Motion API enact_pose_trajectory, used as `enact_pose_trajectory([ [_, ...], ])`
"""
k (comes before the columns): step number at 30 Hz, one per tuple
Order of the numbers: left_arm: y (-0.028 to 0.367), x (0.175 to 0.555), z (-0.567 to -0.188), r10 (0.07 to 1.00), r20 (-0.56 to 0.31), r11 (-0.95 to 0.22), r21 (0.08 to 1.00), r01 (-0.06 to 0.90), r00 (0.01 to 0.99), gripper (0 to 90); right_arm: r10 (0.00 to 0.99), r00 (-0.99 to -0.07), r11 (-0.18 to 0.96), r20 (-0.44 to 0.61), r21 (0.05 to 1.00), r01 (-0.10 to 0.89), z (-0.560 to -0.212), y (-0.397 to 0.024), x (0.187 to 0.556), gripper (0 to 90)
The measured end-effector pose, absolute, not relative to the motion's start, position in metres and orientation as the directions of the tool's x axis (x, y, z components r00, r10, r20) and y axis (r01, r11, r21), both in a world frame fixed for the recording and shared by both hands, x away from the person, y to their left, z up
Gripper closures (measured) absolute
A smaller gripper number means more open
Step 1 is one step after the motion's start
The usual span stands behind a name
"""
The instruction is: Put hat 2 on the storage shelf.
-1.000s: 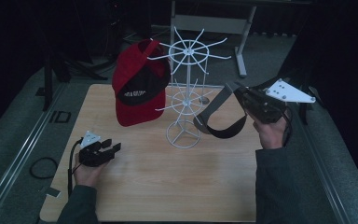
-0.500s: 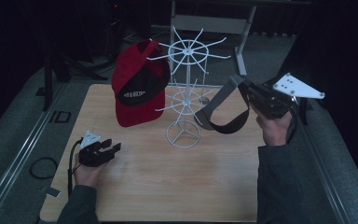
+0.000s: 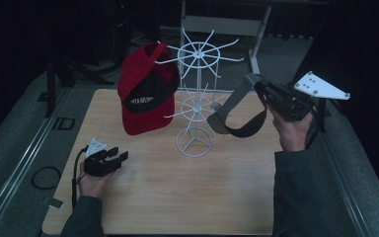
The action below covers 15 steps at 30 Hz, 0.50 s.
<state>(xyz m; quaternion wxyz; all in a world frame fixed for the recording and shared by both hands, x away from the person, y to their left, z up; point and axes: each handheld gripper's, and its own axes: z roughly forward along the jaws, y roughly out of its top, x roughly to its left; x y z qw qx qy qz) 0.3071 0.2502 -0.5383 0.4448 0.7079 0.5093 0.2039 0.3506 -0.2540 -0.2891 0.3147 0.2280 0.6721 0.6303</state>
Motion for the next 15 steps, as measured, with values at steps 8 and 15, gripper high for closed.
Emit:
enact_pose_trajectory([
  [8, 0.250, 0.308, -0.539, 0.902, -0.167, -0.084, 0.836, 0.542, 0.398, 51.8, 0.691, -0.711, 0.084, -0.129, 0.992, -0.099, -0.281, -0.251, 0.352, 88.4],
  [15, 0.250, 0.307, -0.539, 0.903, -0.167, -0.082, 0.837, 0.541, 0.396, 51.8, 0.688, -0.714, 0.077, -0.130, 0.991, -0.107, -0.275, -0.248, 0.353, 88.4],
])
